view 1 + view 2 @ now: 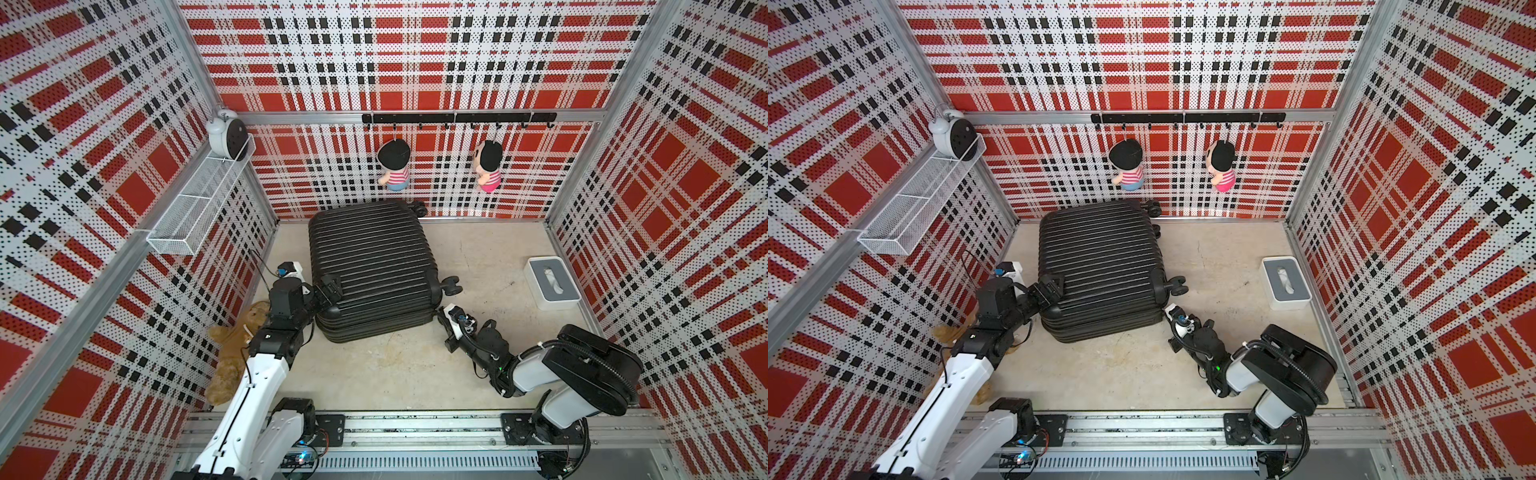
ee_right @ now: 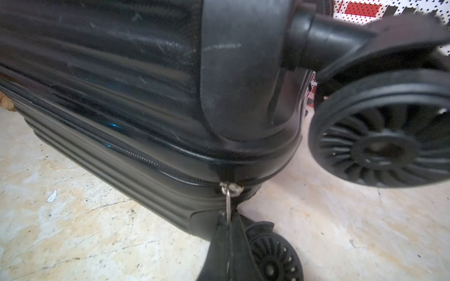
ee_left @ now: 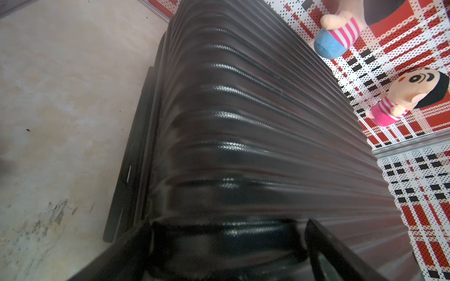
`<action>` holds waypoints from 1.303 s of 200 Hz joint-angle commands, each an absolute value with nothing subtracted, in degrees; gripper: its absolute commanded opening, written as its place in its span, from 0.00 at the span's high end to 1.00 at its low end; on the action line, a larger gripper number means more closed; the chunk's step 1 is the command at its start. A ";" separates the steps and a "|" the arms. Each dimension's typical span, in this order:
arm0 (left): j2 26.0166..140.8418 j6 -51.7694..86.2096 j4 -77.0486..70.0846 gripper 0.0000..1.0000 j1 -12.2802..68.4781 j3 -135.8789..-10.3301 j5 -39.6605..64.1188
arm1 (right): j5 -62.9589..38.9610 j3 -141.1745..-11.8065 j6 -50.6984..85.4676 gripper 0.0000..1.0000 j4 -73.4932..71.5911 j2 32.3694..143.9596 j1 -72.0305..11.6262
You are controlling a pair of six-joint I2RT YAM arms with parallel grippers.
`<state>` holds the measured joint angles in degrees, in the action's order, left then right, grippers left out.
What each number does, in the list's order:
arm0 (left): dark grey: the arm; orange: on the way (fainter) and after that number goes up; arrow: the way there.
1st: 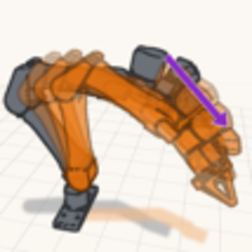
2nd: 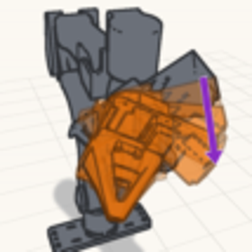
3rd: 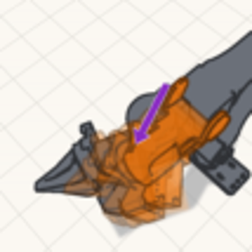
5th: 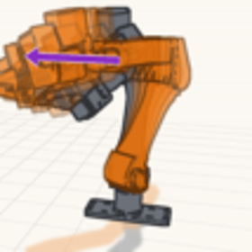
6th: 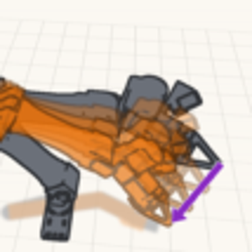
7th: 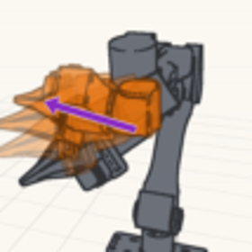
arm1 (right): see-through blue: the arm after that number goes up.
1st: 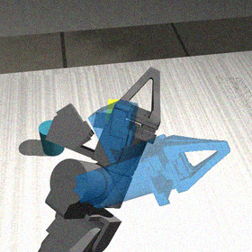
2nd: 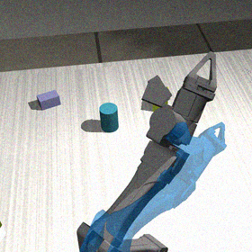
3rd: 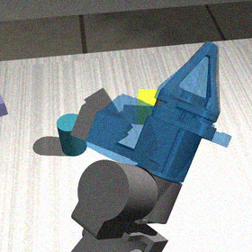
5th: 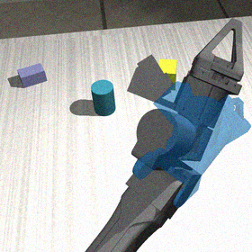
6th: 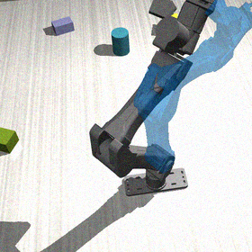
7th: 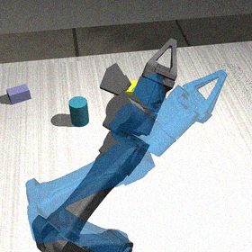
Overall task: Open the suitcase zippers
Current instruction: Unzip the zipper on the suitcase.
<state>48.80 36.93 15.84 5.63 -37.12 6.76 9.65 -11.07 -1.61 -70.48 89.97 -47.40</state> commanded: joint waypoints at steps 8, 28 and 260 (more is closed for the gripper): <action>49.14 40.27 14.88 0.02 11.99 -33.71 16.62 | 5.18 -11.43 -2.02 1.00 -71.54 88.51 -48.86; 49.00 41.43 13.59 0.02 14.68 -32.96 15.69 | 5.36 -11.26 -2.04 1.00 -71.54 88.18 -49.21; 47.64 43.86 11.73 0.02 22.21 -30.76 10.20 | 1.54 -11.43 -2.37 1.00 -63.71 81.20 -52.64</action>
<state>46.26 42.19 9.65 19.49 -32.05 -1.15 6.98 -8.93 -1.87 -61.10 79.68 -50.24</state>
